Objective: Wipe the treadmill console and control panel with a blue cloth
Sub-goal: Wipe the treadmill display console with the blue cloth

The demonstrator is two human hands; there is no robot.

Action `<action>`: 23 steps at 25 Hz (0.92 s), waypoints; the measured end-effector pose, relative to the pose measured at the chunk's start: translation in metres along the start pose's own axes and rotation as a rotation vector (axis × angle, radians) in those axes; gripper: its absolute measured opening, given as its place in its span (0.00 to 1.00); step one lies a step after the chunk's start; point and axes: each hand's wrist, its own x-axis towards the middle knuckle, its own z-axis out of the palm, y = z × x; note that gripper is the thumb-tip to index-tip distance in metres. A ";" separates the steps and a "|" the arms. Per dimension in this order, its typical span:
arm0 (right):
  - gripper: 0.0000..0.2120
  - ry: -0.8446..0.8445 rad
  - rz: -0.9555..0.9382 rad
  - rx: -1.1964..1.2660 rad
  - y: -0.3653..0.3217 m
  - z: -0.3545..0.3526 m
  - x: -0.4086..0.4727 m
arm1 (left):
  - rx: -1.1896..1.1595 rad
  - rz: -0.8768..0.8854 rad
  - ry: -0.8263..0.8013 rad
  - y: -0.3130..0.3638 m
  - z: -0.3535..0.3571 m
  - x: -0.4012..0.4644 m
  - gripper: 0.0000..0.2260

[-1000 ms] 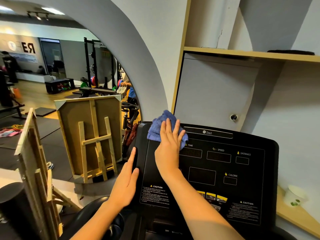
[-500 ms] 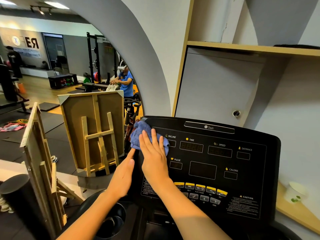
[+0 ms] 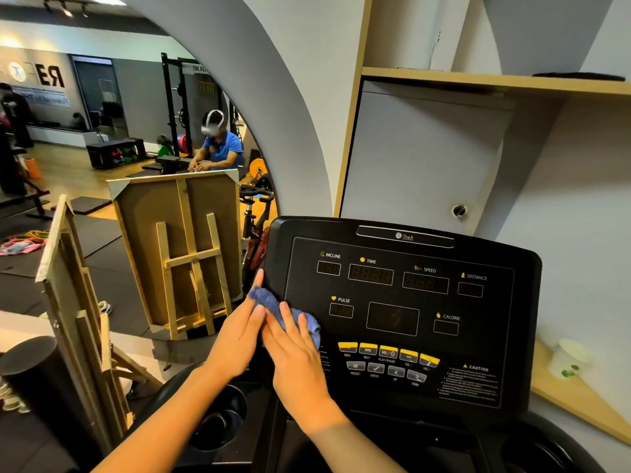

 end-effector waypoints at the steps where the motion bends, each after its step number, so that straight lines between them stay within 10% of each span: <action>1: 0.34 -0.027 -0.004 -0.019 -0.002 0.000 -0.007 | 0.044 0.009 0.008 -0.003 0.001 0.000 0.27; 23: 0.49 -0.425 -0.159 -0.344 0.104 -0.061 -0.123 | 0.219 -0.022 -0.036 0.014 0.011 -0.003 0.41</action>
